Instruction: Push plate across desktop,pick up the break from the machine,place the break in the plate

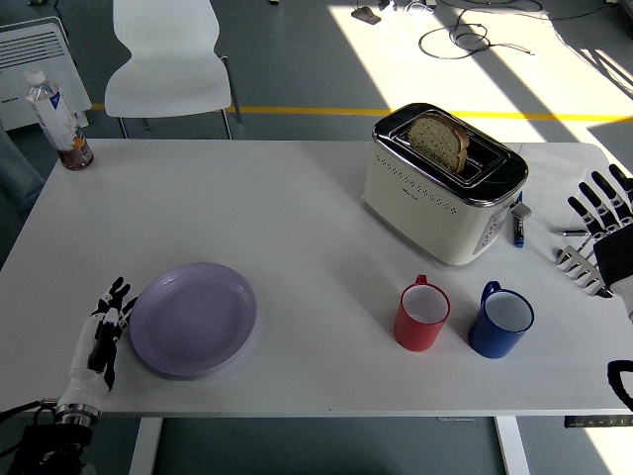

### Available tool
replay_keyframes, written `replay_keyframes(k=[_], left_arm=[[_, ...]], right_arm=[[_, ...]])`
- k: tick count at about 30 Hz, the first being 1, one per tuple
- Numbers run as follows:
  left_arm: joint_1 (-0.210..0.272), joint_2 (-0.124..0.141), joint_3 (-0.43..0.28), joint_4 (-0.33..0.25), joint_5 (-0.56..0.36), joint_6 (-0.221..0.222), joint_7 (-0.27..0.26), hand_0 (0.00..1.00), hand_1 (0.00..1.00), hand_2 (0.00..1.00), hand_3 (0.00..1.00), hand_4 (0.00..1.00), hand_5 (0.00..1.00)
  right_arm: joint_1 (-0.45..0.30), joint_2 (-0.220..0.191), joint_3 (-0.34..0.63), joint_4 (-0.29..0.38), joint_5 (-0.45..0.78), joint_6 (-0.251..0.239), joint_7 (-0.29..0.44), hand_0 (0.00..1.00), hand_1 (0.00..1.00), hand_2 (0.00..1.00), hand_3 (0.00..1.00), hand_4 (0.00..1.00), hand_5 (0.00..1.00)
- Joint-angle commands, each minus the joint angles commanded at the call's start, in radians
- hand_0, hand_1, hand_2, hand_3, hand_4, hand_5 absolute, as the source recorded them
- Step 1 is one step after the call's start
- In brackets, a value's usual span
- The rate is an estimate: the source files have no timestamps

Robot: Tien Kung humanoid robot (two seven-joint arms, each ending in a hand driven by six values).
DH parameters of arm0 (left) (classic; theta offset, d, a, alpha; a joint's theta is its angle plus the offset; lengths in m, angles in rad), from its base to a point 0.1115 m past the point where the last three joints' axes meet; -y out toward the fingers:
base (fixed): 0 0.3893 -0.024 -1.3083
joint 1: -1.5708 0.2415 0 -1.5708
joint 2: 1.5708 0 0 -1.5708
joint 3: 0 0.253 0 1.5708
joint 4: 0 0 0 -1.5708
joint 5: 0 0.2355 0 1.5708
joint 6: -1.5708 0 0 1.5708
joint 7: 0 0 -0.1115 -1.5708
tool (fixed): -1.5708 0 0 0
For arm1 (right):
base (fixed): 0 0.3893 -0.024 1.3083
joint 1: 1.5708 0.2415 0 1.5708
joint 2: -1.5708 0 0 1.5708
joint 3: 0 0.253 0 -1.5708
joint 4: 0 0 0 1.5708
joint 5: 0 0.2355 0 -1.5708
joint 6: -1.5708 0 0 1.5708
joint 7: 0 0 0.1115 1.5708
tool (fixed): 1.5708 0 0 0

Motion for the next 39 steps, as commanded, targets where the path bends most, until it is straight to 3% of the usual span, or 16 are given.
replay_keyframes(k=[17, 27, 39], left_arm=[[-0.008, 0.006, 0.048, -0.053, -0.086, -0.029, 0.01, 0.785, 0.864, 0.995, 0.976, 0.534, 0.998], [-0.016, 0.015, 0.079, -0.088, -0.221, -0.081, 0.039, 0.779, 0.861, 0.984, 0.968, 0.533, 0.998], [-0.031, 0.017, 0.11, -0.089, -0.251, -0.131, 0.082, 0.774, 0.853, 0.977, 0.961, 0.532, 0.998]], right_arm=[[0.008, 0.003, -0.007, -0.001, -0.002, 0.001, 0.0, 0.77, 0.742, 0.746, 0.753, 0.518, 0.521], [0.019, 0.004, -0.006, -0.001, -0.002, 0.002, 0.001, 0.77, 0.742, 0.746, 0.753, 0.519, 0.521], [0.017, 0.005, -0.005, -0.001, -0.002, 0.002, 0.001, 0.77, 0.742, 0.747, 0.753, 0.52, 0.522]])
